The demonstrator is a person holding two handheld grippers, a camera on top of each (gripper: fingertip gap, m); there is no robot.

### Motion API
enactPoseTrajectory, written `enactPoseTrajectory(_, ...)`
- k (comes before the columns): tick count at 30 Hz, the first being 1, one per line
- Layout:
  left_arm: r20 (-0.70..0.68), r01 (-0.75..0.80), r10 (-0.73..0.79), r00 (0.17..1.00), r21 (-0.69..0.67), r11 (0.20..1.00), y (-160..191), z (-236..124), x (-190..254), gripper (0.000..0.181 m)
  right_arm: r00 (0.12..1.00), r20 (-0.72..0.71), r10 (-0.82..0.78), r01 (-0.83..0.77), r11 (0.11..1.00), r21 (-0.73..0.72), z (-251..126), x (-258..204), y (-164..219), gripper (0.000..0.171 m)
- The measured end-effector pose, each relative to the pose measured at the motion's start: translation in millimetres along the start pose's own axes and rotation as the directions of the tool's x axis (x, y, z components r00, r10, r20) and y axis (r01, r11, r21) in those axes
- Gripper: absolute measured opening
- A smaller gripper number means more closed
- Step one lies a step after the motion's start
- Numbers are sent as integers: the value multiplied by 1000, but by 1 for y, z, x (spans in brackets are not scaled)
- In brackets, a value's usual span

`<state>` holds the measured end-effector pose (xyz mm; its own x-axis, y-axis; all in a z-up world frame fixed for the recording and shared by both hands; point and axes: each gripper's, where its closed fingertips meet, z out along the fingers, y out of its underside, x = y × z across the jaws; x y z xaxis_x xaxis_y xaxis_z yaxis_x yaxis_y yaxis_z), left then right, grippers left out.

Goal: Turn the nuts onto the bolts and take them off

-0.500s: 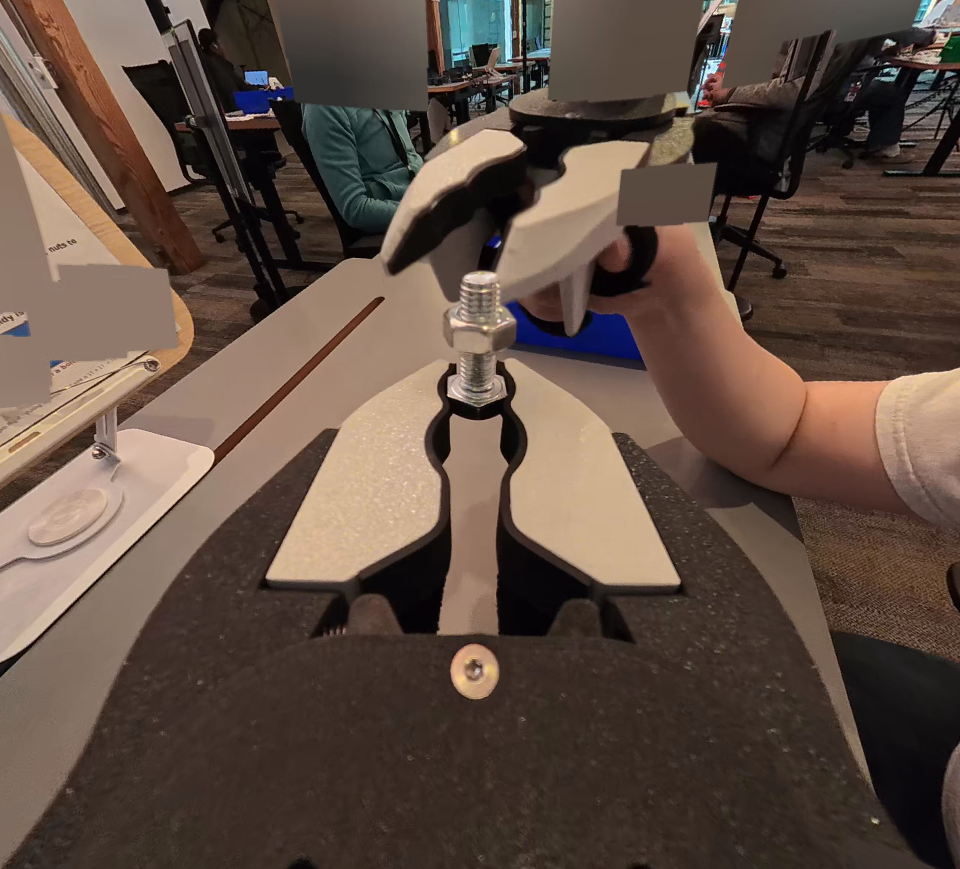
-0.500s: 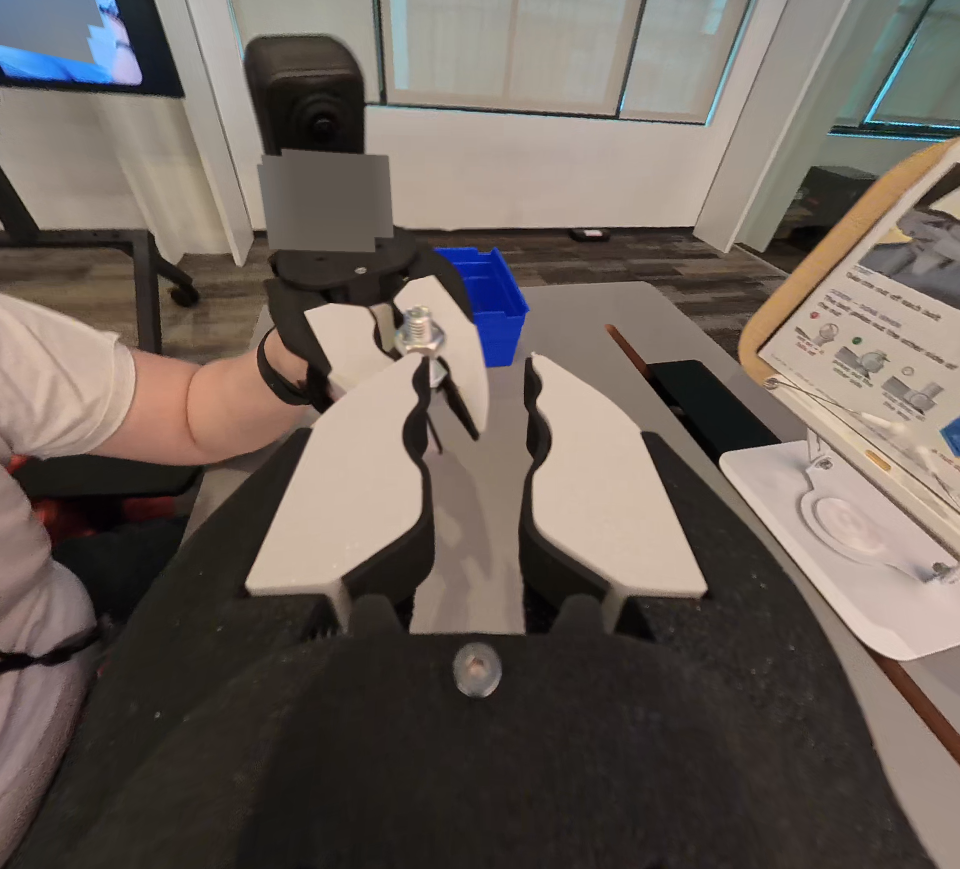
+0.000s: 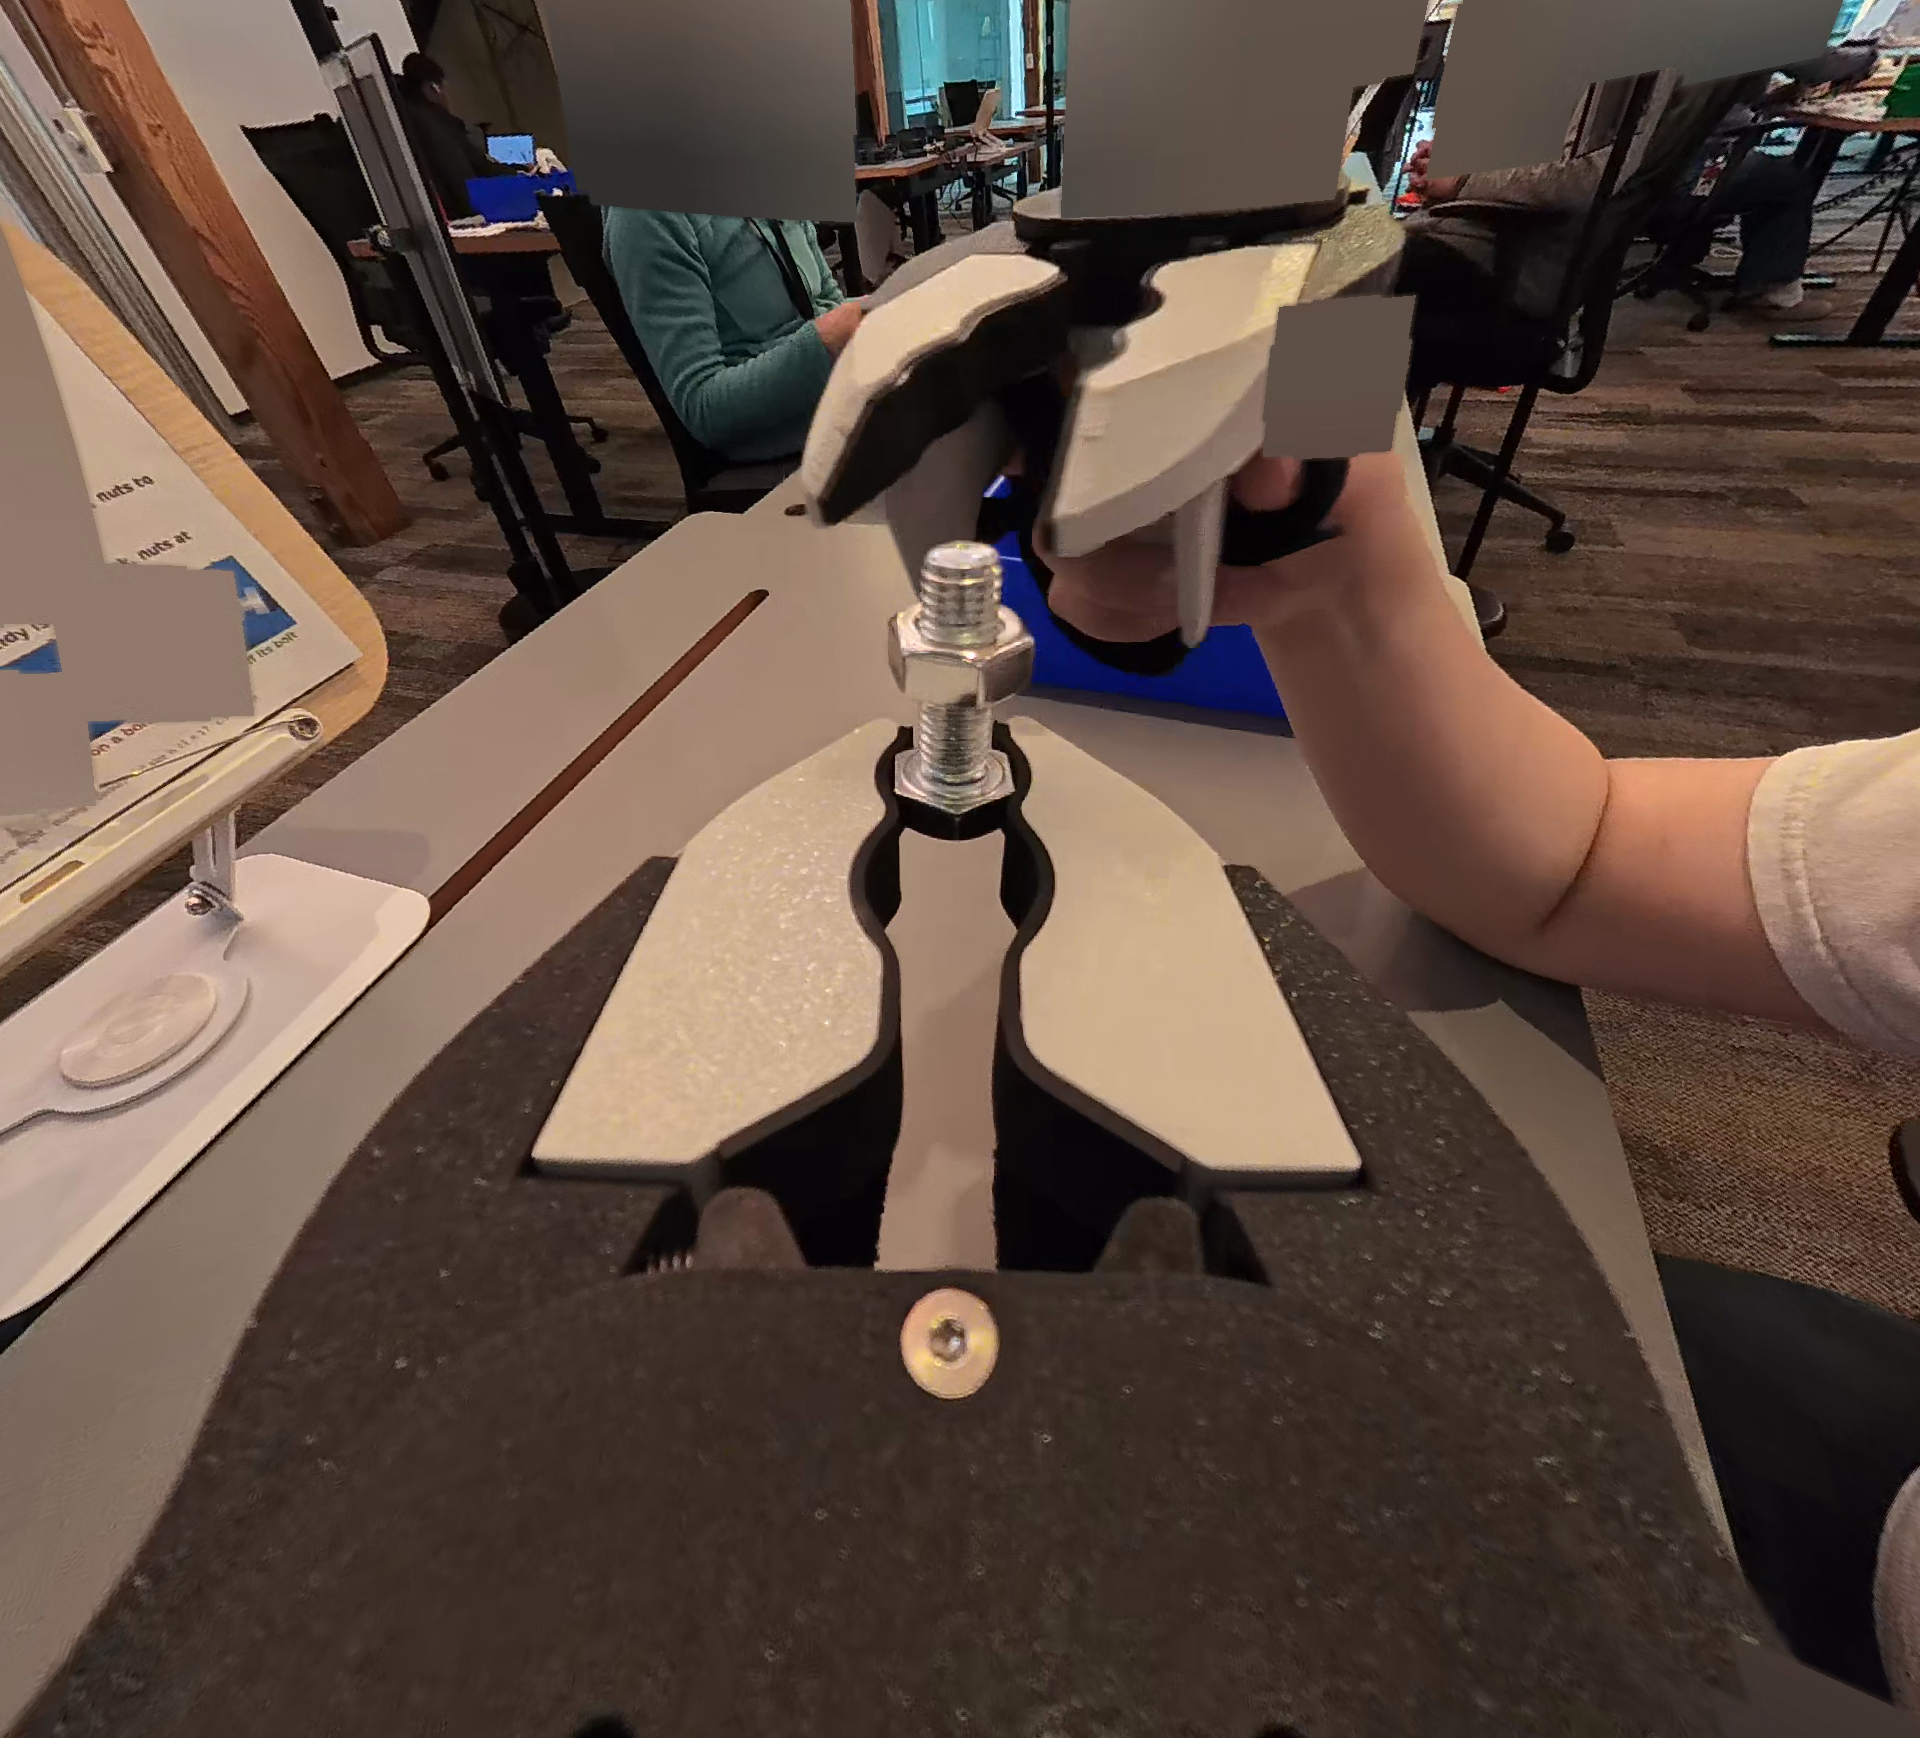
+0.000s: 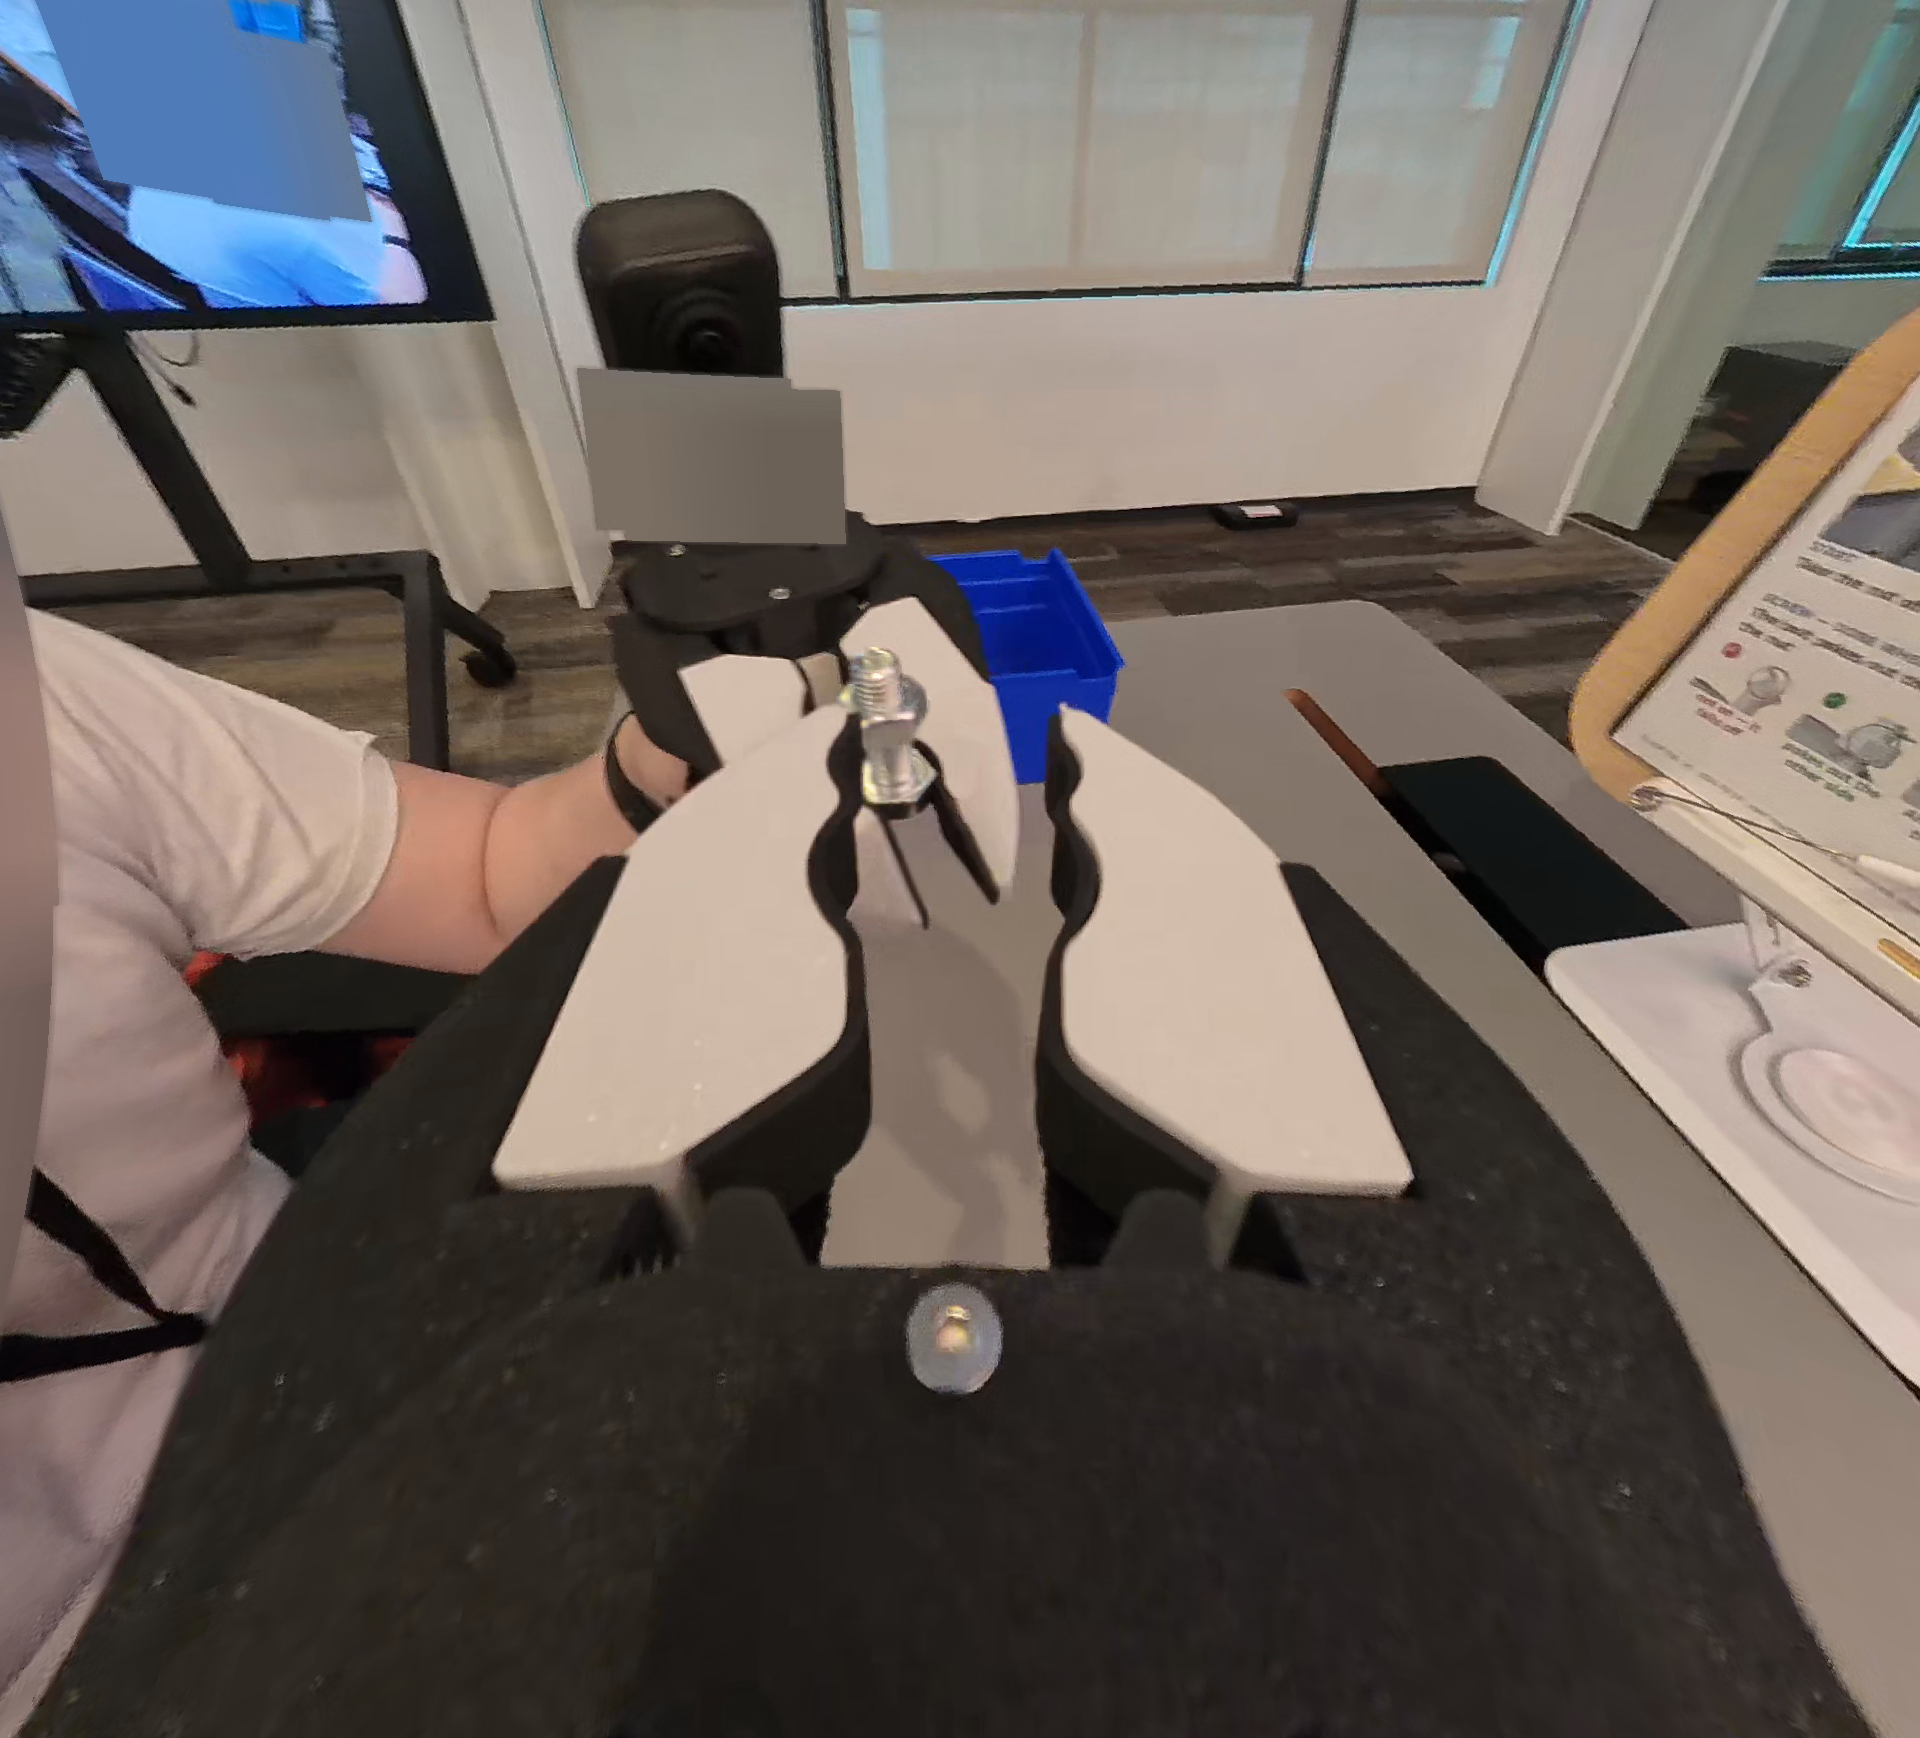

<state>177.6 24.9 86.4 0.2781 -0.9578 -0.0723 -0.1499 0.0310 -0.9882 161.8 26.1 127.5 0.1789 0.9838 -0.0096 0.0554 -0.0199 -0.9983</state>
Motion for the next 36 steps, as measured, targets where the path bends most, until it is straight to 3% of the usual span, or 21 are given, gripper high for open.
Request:
enactPoseTrajectory(8, 0, -10, 10, 1000, -5, 1000, 0, 2, 3, 14, 1000, -3, -19, 18, 999, -49, 8, 0, 9, 39)
enactPoseTrajectory(10, -7, -1, 1, 1000, 1, 1000, -1, 0, 2, 15, 1000, -21, 9, -9, 1000, -11, 1, 7, 4, 33)
enactPoseTrajectory(15, -5, -1, 1, 1000, -4, 1000, 0, 1, 2, 14, 998, 55, 3, -2, 1000, -15, 9, -10, 4, 35)
enactPoseTrajectory(20, -2, -10, 10, 1000, -9, 1000, 1, 2, 4, 15, 1000, 29, -8, 9, 999, -42, 11, -3, 10, 38)
enactPoseTrajectory(23, -8, 6, -6, 1000, 5, 1000, -2, -1, 2, 15, 1000, -5, 20, -21, 1000, -15, 2, 8, 7, 32)
enactPoseTrajectory(27, -7, 2, -2, 1000, 0, 1000, -1, 0, 2, 14, 997, 81, 13, -13, 1000, 6, 7, -10, 2, 34)
enactPoseTrajectory(33, -1, -4, 4, 1000, -7, 1000, 0, 1, 4, 15, 1000, 25, -19, 20, 999, -29, 11, -3, 9, 38)
enactPoseTrajectory(36, -2, 8, -8, 1000, 3, 1000, -2, -2, 1, 14, 1000, -3, 25, -25, 1000, 5, 1, 9, 4, 30)
